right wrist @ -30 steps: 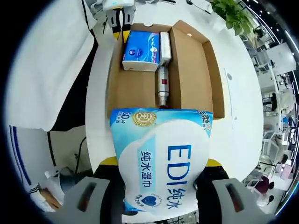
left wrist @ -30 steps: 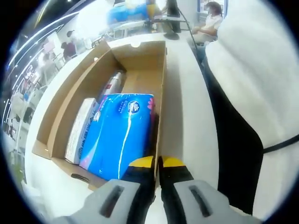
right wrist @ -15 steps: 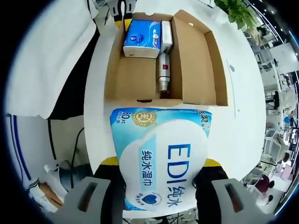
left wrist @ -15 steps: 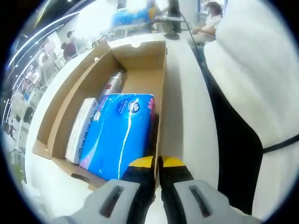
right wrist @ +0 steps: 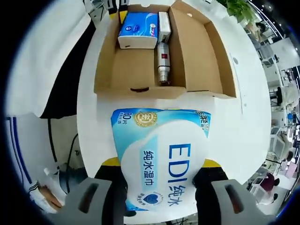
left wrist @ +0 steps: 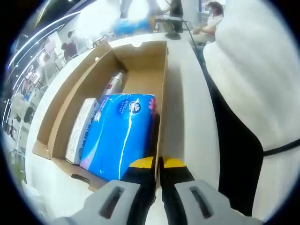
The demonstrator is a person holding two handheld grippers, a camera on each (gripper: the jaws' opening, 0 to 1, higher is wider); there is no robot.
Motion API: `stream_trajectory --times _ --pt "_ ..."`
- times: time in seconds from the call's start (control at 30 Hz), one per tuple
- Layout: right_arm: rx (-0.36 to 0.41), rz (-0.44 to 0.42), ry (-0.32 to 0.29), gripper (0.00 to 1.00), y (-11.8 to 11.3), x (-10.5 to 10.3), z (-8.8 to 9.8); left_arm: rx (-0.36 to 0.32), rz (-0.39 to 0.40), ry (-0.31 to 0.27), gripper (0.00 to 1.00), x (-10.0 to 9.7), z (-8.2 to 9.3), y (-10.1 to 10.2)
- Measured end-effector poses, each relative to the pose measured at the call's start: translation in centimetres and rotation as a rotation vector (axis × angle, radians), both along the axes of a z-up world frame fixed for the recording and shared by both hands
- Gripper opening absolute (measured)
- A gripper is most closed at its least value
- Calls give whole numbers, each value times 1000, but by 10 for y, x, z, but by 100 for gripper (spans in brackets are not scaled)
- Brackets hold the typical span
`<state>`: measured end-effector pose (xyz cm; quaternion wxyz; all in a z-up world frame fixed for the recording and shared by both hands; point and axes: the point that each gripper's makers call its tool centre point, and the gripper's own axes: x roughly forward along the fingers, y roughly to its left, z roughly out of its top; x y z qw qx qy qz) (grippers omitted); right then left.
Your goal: Operate the shoe box by opening the lid, removing the specified soft item, and placing it in the target area until the item is outside and the box remains undamaged.
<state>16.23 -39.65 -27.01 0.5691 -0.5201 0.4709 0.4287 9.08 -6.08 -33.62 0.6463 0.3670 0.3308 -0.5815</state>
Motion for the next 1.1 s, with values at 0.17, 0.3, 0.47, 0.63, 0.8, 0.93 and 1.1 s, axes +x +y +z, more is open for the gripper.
stream_trajectory --times 0.17,0.3,0.47,0.63,0.8,0.93,1.1 --pt "-4 25 -3 56 2 3 -6 4 0 2 3 0 0 0" --pt "-3 37 -7 56 3 9 -11 5 2 2 3 1 -1 0" --pt "-26 60 0 56 2 14 -18 7 6 3 3 1 -1 1" --pt "-25 54 18 56 2 16 -24 9 13 2 4 1 -1 1" --pt "-24 57 31 57 3 15 -31 12 7 6 4 1 -1 1" --pt "-28 58 38 57 3 18 -37 14 10 4 4 1 -1 0" --pt "-24 37 54 57 5 21 -47 19 17 -1 4 1 -2 0"
